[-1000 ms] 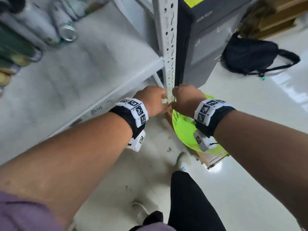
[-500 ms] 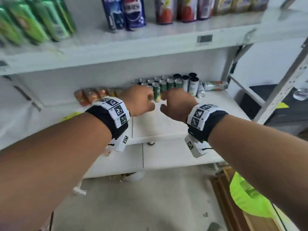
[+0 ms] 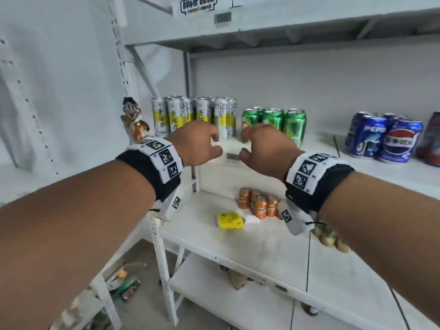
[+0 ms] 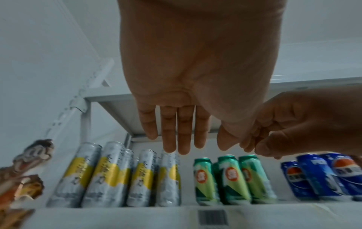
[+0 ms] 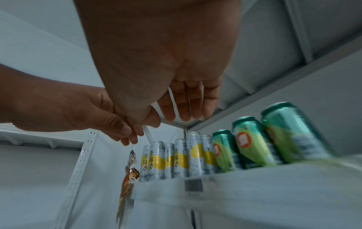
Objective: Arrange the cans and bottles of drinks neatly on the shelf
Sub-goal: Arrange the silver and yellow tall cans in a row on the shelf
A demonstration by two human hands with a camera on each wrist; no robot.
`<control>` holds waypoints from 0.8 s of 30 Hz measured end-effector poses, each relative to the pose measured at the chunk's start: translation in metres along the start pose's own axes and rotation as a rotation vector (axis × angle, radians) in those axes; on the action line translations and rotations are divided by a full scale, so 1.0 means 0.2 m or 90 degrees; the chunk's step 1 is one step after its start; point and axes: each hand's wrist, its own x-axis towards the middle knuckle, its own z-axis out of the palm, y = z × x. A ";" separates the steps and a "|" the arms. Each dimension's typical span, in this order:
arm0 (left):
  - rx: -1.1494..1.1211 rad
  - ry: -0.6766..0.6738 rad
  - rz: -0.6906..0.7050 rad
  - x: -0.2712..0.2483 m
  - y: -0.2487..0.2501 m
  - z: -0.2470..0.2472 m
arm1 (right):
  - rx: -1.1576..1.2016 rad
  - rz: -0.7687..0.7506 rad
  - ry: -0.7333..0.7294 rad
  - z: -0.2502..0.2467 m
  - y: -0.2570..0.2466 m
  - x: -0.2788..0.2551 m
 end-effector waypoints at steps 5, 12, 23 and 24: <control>0.035 0.047 -0.038 0.11 -0.26 -0.15 | 0.023 -0.047 0.031 0.02 -0.11 0.37; 0.082 0.068 -0.097 0.37 -0.60 -0.25 | 0.070 -0.115 0.044 0.16 -0.21 0.91; 0.064 0.076 -0.175 0.73 -1.06 -0.12 | 0.088 -0.208 0.013 0.50 -0.32 1.62; 0.076 0.064 -0.171 0.76 -1.09 -0.11 | 0.088 -0.211 0.000 0.53 -0.33 1.66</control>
